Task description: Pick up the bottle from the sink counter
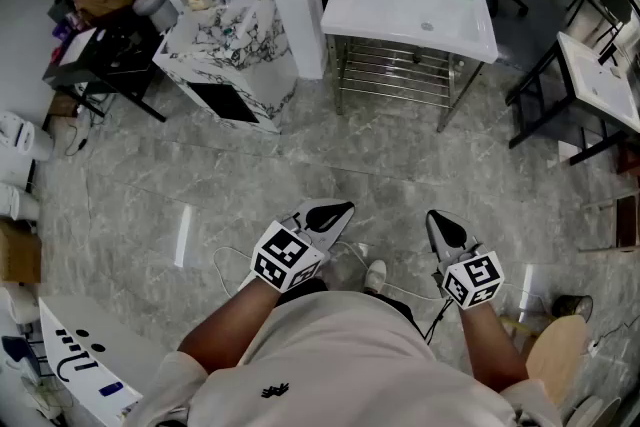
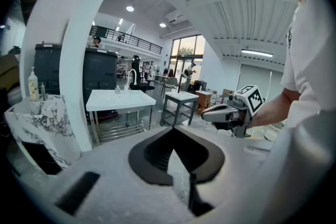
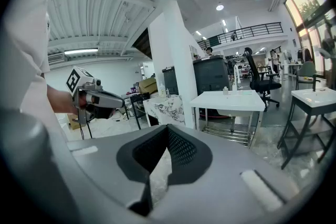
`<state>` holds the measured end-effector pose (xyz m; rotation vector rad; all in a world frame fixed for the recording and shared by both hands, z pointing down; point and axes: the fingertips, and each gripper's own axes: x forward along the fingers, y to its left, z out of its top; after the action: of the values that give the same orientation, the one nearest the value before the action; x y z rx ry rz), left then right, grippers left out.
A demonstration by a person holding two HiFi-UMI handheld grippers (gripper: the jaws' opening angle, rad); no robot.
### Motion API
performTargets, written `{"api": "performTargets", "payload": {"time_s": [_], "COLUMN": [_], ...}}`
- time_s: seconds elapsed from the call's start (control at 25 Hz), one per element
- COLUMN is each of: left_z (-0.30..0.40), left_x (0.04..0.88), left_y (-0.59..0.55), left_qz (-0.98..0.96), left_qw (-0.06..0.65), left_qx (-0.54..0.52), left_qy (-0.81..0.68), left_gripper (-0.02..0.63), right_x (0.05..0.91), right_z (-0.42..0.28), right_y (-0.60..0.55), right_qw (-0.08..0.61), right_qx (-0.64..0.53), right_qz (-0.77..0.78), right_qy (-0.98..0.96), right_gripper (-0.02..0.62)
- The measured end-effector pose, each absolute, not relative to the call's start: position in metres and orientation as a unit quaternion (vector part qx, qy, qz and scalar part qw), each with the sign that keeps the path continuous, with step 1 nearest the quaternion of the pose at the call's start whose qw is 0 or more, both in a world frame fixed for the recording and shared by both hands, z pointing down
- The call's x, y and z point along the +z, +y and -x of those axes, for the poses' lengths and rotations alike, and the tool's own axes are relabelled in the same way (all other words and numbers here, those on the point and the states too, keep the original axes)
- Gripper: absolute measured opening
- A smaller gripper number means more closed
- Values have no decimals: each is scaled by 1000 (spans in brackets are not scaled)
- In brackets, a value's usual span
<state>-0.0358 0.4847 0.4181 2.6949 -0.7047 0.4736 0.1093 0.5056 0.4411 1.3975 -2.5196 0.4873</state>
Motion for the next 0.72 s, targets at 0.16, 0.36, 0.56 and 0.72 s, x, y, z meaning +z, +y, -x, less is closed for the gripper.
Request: {"api": "performTargets", "payload": {"time_s": [0.16,0.36,0.56,0.72], "left_z": [97,149,184,194], "left_x": [414,417,427,439], "left_y": [466,452,441,427], "left_qz": [-940,-941,-943,-944], "left_qw": [145,144,157,168], "left_qx": [174,185,191,193], "left_qy": [-256,-243,-222,-208], "left_gripper": [6,6,6,6], "right_x": [443,442,430,428], "right_z": [-49,-7,16,15], "right_y": [481,457,431,412], "right_qw": [113,119,87,84], "right_qx": [162,162,158,156], "right_qz": [-454,-462,-498,-525], "right_qy": [-869,-864,-848,-832], "right_gripper": [11,11,14,147]}}
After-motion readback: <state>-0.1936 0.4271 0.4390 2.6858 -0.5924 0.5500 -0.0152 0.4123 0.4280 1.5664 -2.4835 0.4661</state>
